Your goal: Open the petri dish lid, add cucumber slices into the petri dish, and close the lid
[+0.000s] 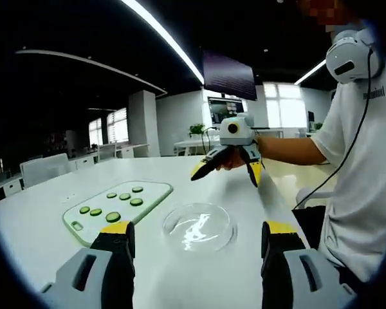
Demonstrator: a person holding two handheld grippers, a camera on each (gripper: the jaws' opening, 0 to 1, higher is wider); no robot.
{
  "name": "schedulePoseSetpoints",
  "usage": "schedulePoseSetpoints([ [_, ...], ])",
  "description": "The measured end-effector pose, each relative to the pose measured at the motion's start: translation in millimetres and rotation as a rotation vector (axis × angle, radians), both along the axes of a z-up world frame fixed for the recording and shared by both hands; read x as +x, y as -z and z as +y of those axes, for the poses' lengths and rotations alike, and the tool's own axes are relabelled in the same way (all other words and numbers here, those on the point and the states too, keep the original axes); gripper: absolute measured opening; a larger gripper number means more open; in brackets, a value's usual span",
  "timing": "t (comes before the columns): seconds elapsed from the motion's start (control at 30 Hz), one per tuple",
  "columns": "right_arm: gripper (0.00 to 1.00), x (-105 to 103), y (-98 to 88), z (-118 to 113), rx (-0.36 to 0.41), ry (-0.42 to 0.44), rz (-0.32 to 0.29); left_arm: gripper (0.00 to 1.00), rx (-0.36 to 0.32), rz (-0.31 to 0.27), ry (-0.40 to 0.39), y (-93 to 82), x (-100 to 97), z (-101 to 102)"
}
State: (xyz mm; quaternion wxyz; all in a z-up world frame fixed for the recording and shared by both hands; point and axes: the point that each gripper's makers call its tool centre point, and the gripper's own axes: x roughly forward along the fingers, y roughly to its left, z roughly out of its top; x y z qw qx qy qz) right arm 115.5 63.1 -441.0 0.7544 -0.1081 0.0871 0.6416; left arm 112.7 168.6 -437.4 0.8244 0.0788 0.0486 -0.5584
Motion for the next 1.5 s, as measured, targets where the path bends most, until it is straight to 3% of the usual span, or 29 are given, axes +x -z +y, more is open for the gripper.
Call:
schedulePoseSetpoints([
  [0.33,0.74,14.1,5.0,5.7,-0.028,-0.008,0.0,0.79,0.026,0.022,0.022,10.1,1.4,-5.8],
  [0.5,0.74,19.0,21.6,9.3,-0.11,-0.032,-0.01,0.79,0.053,0.038,0.043,17.0,3.2,-10.2],
  [0.77,0.74,19.9,31.5,22.8,-0.139,-0.073,-0.003,0.79,0.074,0.044,0.059,24.8,12.8,-16.8],
  [1.13,0.75,23.8,41.6,44.6,-0.157,-0.125,-0.002,0.79,0.106,0.056,0.098,38.0,19.0,-33.3],
  [1.5,0.75,25.5,46.2,53.6,-0.16,-0.164,0.0,0.77,0.109,0.046,0.13,36.3,21.6,-41.4],
])
